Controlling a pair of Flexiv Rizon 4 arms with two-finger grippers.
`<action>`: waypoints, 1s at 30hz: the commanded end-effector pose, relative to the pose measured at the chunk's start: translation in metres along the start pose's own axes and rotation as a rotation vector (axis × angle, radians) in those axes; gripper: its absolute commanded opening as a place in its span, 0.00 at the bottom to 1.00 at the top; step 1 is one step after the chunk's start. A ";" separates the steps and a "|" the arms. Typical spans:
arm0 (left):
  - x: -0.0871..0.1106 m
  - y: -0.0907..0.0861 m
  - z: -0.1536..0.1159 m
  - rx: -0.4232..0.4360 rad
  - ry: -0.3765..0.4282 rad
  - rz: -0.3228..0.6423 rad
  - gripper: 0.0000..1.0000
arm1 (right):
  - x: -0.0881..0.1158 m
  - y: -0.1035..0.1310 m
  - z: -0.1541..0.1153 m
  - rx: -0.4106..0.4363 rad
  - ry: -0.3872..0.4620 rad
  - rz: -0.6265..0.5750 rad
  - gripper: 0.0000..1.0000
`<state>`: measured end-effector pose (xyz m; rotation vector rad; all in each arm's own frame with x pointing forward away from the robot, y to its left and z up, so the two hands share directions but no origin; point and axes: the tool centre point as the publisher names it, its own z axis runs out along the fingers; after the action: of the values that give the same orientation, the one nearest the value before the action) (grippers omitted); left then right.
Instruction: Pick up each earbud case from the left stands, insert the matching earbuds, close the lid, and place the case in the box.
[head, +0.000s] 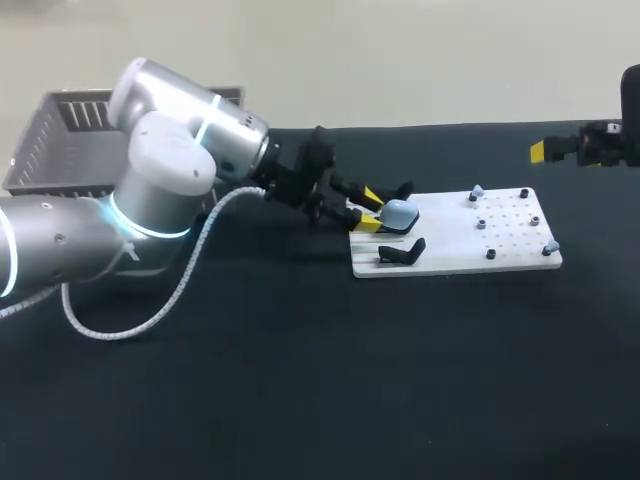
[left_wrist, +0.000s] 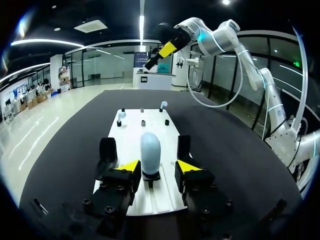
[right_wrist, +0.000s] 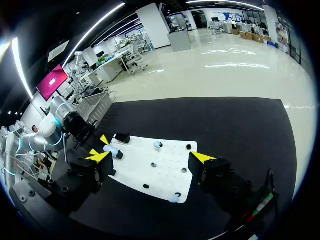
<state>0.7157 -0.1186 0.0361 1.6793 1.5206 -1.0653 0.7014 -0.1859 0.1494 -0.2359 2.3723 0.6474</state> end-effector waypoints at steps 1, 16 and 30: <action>0.002 0.007 0.005 0.015 -0.001 0.000 0.49 | 0.000 0.000 0.000 0.002 0.000 0.000 1.00; 0.001 0.008 0.012 0.027 -0.007 0.005 0.48 | 0.000 0.000 0.000 0.002 0.000 0.000 1.00; 0.000 0.008 0.018 0.030 -0.014 0.011 0.48 | 0.000 0.000 0.000 0.002 0.000 0.000 1.00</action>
<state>0.7189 -0.1344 0.0280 1.6932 1.4958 -1.0948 0.7014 -0.1859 0.1494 -0.2359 2.3723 0.6474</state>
